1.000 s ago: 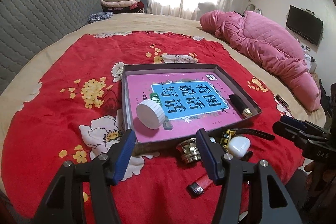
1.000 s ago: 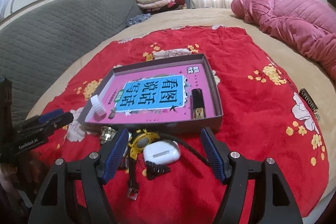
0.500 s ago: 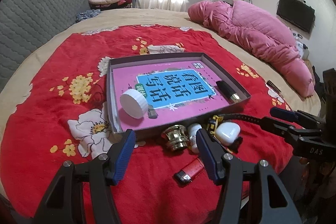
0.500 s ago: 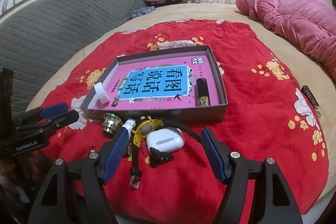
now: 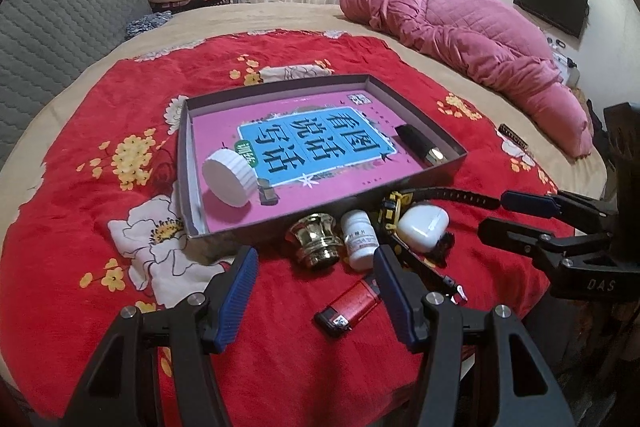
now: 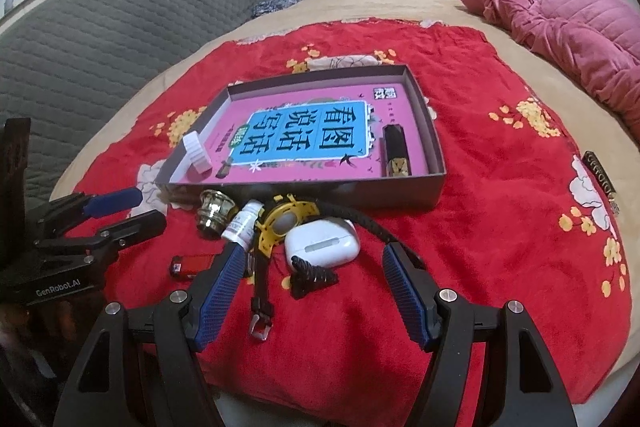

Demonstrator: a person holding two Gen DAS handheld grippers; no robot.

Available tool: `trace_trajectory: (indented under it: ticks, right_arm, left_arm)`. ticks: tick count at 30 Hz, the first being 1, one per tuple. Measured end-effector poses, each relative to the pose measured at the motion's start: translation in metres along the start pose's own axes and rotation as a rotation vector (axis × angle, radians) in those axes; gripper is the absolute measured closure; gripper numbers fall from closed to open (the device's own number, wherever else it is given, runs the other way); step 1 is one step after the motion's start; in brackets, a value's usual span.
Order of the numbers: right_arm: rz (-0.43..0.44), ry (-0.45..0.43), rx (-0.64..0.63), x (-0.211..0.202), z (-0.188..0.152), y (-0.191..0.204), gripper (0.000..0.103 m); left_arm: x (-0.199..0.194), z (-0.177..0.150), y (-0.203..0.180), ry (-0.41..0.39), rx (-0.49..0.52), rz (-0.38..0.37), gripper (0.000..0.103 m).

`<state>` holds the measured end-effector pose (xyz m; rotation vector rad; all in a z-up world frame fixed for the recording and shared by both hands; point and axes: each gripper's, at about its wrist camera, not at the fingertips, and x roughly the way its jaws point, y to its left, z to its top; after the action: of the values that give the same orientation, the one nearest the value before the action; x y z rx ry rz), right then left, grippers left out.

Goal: Organize rigid objects
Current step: 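Withdraw both open tools from the box back toward the remaining items, then move the right tool onto the black coiled cable while the left tool approaches the red lighter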

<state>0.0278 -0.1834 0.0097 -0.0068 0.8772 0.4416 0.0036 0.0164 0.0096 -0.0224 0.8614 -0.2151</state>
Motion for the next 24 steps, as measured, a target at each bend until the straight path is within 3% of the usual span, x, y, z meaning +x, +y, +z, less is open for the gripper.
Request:
trace_trajectory:
  ticks: [16, 24]
  right_arm:
    - [0.005, 0.049, 0.022, 0.011, -0.004, -0.005, 0.03]
    - [0.001, 0.092, 0.031, 0.02, -0.006, -0.007, 0.03]
  left_arm:
    - [0.02, -0.012, -0.018, 0.1, 0.075, -0.067, 0.044]
    - [0.031, -0.017, -0.016, 0.148, 0.057, -0.094, 0.044]
